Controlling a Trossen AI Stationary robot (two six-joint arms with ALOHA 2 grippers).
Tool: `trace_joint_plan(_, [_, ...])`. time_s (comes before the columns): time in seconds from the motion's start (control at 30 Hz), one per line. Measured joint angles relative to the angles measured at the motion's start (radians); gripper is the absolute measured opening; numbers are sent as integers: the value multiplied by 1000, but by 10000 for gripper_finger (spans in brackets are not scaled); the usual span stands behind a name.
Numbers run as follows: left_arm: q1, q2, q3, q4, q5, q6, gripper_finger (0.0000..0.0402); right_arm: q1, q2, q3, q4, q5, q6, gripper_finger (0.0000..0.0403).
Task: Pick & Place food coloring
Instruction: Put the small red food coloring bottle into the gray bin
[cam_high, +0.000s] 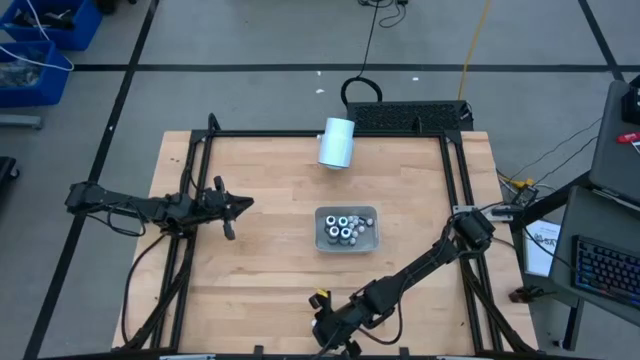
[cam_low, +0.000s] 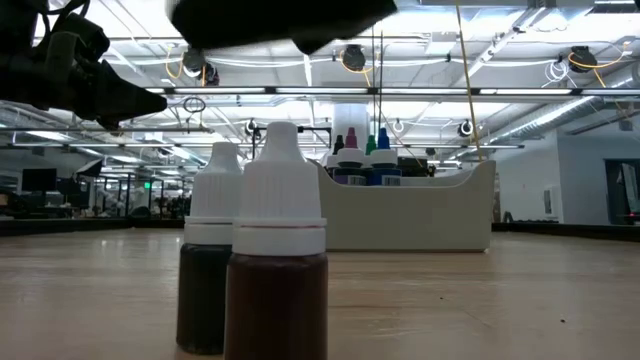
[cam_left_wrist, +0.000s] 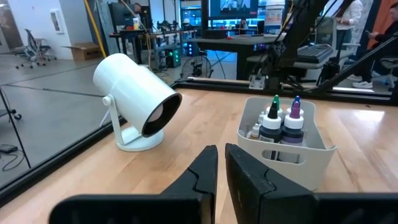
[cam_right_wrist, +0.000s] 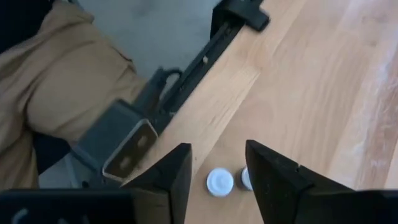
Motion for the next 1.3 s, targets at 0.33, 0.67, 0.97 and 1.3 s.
trace_joint_plan(0.33, [0, 0, 0, 0, 0, 2, 35, 3, 0, -61, 75, 7, -18, 143])
trace_joint_plan(0.67, [0, 0, 0, 0, -1, 4, 35, 4, 0, -116, 129, 31, 6, 139])
trace_joint_plan(0.97, [0, 0, 0, 0, -1, 4, 35, 4, 0, -116, 130, 31, 23, 137])
trace_joint_plan(1.3, [0, 0, 0, 0, -1, 3, 35, -5, 13, -116, 130, 31, 36, 134])
